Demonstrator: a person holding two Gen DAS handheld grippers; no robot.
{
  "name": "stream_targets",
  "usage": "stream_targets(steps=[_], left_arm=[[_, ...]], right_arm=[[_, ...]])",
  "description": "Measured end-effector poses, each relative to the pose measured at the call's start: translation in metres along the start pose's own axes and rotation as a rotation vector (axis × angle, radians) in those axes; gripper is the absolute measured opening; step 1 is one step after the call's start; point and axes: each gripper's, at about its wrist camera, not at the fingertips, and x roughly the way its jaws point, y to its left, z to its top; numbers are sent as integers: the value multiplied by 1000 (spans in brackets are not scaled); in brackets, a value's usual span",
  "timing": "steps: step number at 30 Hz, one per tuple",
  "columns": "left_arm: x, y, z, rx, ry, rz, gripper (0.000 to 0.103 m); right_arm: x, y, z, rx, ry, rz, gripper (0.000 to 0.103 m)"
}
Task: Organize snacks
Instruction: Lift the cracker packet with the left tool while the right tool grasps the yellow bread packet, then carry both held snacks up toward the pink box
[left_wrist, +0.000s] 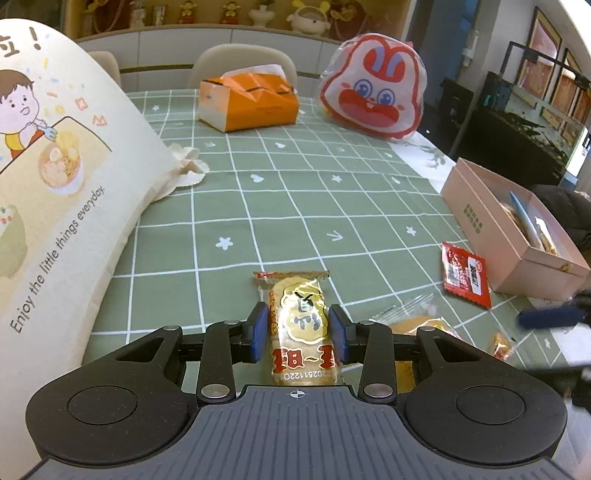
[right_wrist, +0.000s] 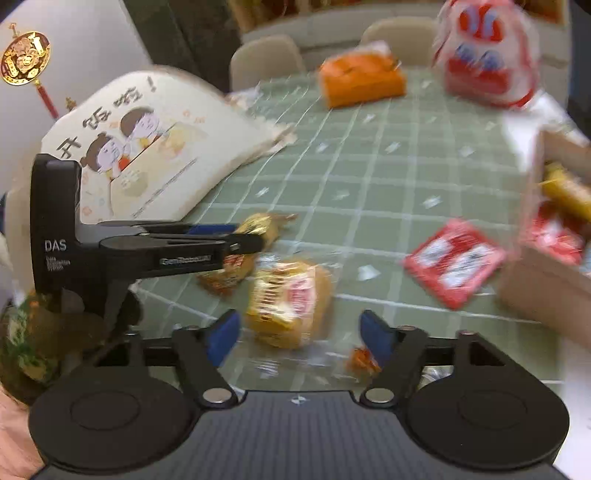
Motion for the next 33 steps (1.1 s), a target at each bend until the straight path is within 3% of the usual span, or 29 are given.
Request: stream_targets(steps=[2, 4, 9, 16, 23, 26, 27, 28, 33], left_arm=[[0, 0, 0, 0, 2, -10, 41], [-2, -1, -1, 0, 2, -24, 41], [-3, -7, -2, 7, 2, -48, 41], [-3, -14, -5, 25, 13, -71, 41], [-3, -21, -8, 74, 13, -42, 41], [-4, -22, -9, 87, 12, -34, 41], [-4, -23, -10, 90, 12, -33, 41], [-5, -23, -10, 93, 11, -31, 41], [-4, -24, -10, 93, 14, -30, 41]], right_arm=[[-9, 0, -8, -54, -58, -120, 81], [-9, -2, -14, -93, -68, -186, 81], [-3, -14, -27, -52, -24, -127, 81], [-6, 16, -27, -87, -132, -124, 83], [37, 33, -17, -51, -56, -146, 83], [42, 34, -18, -43, -44, -122, 72], [41, 35, -20, -52, -43, -116, 61], [39, 37, -21, -64, -42, -117, 58], [21, 37, -26, -76, -59, -101, 53]])
